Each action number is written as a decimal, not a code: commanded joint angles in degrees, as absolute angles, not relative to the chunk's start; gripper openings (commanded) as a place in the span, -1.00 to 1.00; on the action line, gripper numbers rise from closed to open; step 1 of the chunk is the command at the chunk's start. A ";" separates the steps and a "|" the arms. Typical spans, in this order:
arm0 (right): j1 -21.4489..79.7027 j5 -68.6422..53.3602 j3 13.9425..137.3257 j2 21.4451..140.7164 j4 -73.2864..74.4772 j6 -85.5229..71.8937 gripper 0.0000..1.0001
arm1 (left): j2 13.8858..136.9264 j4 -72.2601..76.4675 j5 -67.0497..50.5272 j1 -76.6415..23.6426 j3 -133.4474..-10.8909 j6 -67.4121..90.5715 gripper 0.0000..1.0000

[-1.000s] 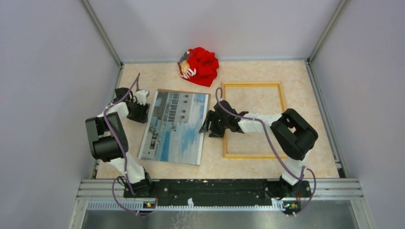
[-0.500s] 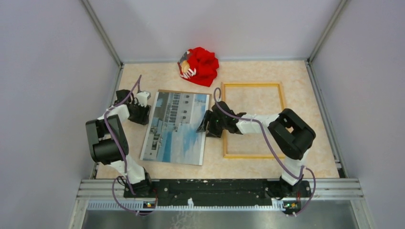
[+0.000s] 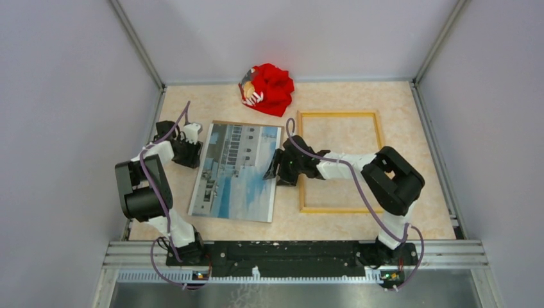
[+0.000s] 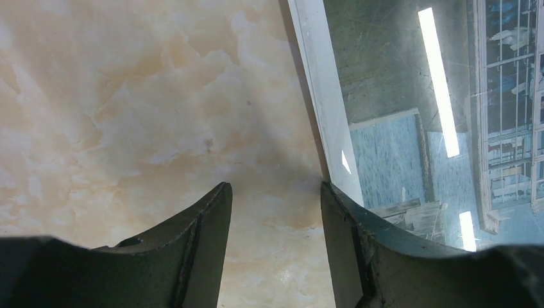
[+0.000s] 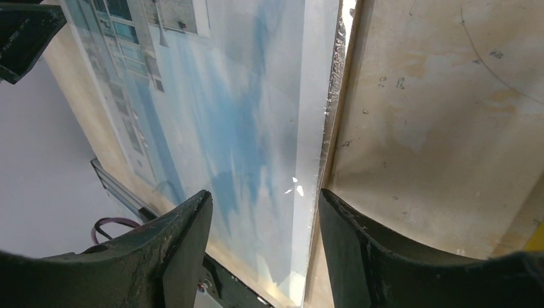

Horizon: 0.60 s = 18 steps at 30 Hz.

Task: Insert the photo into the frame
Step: Pick up the photo frame item at the center of the board.

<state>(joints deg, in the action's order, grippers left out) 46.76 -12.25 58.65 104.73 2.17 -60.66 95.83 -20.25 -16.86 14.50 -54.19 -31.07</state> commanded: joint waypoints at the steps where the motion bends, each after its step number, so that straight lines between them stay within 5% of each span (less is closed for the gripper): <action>1: 47.40 -14.18 62.47 101.18 1.22 -61.27 0.22 | 96.68 -26.28 -19.71 13.45 -51.69 -29.91 0.20; 18: 47.33 -20.27 60.50 97.66 -10.56 -65.59 0.13 | 96.59 -26.28 -19.86 13.47 -51.65 -30.62 0.20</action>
